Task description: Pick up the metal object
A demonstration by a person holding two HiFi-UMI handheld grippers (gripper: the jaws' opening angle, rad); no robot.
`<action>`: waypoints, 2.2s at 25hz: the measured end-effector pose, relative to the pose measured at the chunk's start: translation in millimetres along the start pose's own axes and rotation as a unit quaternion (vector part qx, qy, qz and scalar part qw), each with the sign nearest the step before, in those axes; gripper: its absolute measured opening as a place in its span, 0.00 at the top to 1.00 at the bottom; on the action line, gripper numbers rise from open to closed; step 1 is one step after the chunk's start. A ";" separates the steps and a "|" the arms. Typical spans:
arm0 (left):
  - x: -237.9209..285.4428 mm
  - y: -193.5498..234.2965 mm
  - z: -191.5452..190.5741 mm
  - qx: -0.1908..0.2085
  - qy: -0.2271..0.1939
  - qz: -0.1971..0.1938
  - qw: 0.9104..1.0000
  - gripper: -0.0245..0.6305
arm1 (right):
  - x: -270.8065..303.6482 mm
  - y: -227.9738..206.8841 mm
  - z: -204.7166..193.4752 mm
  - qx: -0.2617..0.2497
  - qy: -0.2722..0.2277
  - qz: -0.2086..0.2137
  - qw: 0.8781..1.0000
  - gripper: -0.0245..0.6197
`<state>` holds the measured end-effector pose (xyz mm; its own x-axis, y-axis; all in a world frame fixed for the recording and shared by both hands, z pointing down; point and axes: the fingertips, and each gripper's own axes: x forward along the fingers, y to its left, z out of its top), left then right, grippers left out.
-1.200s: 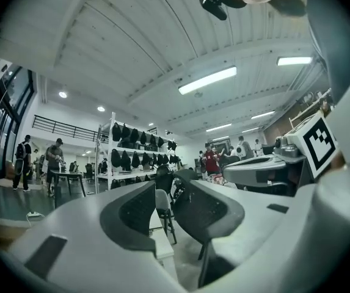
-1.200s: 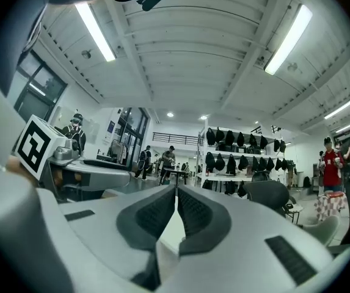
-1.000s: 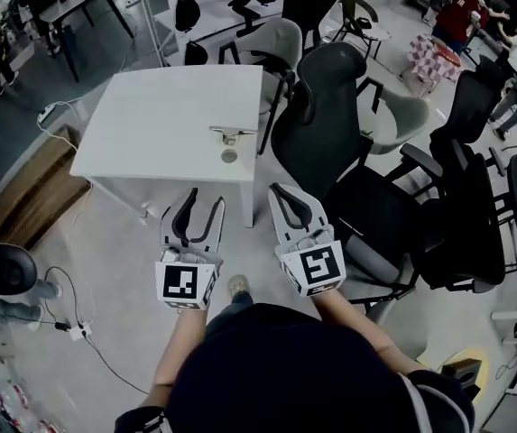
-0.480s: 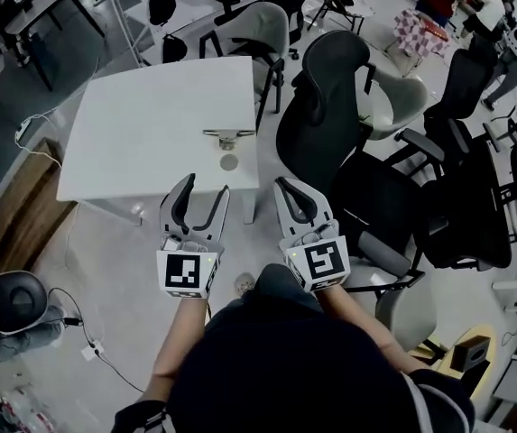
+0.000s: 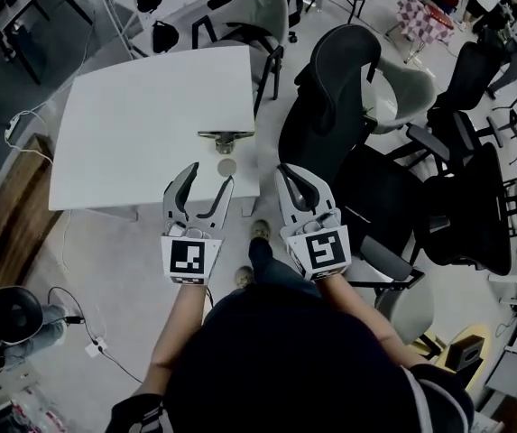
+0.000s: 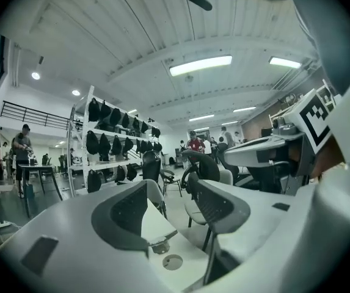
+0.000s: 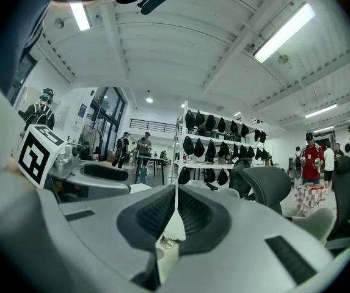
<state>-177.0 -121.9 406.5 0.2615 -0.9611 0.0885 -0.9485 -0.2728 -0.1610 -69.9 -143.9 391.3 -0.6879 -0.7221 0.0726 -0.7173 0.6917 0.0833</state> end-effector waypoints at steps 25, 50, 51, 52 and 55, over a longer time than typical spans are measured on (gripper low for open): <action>142.3 16.9 -182.8 0.218 0.248 -0.134 0.934 0.60 | 130.7 -31.8 -60.2 -0.009 0.072 0.093 0.993 0.92; 181.6 22.8 -265.5 0.471 0.338 -0.257 0.773 0.81 | 165.6 -48.8 -68.9 0.038 0.115 0.019 0.992 0.92; 181.5 23.3 -267.9 0.476 0.339 -0.258 0.769 0.81 | 165.7 -49.1 -68.8 0.037 0.116 0.017 0.992 0.92; 180.9 23.8 -270.3 0.479 0.340 -0.260 0.766 0.81 | 166.1 -49.1 -68.6 0.037 0.116 0.015 0.992 0.92; 181.8 23.3 -263.2 0.471 0.328 -0.259 0.777 0.82 | 168.3 -46.9 -67.8 0.036 0.116 0.012 0.993 0.92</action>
<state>-198.7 -292.0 677.5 0.1239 -0.5686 0.8132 -0.1140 -0.8223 -0.5576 -144.5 -298.2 466.9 -0.6675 -0.6807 0.3017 -0.7121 0.7020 0.0086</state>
